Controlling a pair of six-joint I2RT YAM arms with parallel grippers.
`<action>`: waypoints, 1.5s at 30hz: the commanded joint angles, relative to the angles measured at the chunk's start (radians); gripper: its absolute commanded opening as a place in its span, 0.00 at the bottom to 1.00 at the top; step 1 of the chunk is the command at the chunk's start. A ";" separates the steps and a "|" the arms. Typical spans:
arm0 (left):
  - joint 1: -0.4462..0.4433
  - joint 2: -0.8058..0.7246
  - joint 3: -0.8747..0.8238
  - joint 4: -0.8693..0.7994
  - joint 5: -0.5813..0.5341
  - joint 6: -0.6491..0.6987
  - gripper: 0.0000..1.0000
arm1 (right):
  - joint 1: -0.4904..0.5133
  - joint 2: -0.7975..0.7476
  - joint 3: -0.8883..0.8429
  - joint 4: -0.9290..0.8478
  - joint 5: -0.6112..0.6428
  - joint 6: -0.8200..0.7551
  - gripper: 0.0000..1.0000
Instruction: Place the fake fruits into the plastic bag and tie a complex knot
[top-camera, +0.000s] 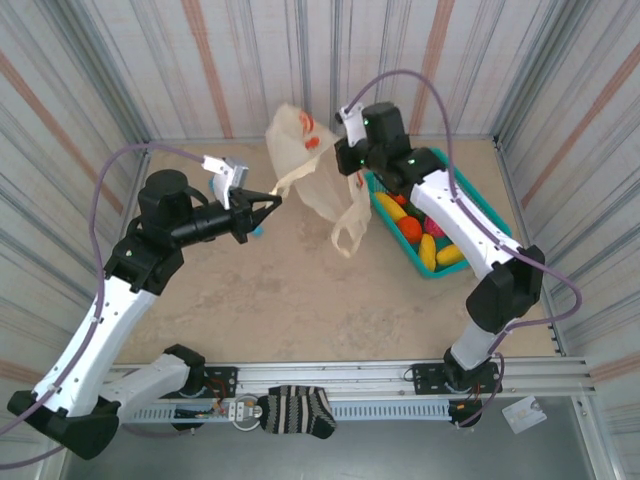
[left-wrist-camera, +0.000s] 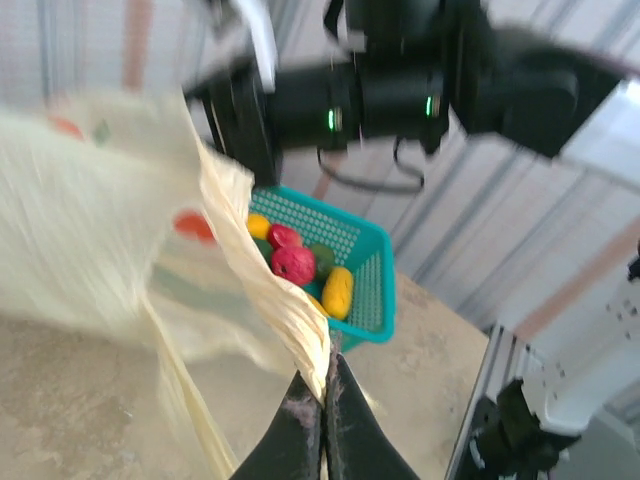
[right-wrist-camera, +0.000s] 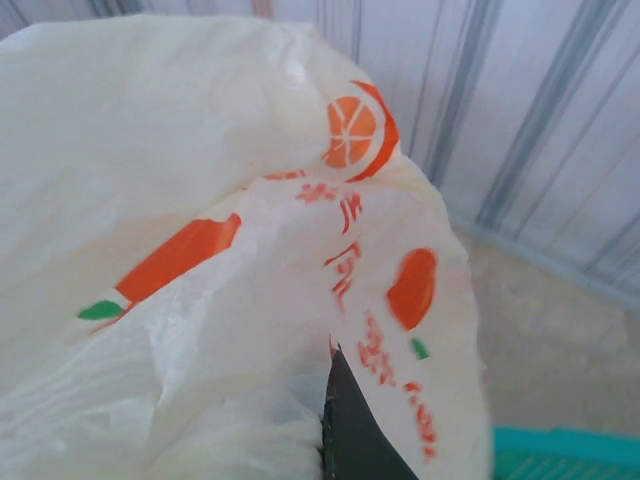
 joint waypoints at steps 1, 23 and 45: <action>-0.014 0.008 0.047 -0.138 -0.072 0.098 0.00 | 0.014 -0.013 0.049 -0.083 -0.128 -0.060 0.00; -0.017 -0.042 0.261 -0.166 -0.191 0.066 0.00 | 0.014 0.057 0.011 -0.086 -0.190 -0.043 0.00; -0.026 0.059 -0.006 -0.283 -0.580 0.030 0.00 | 0.143 0.052 0.284 -0.137 -0.092 -0.196 0.00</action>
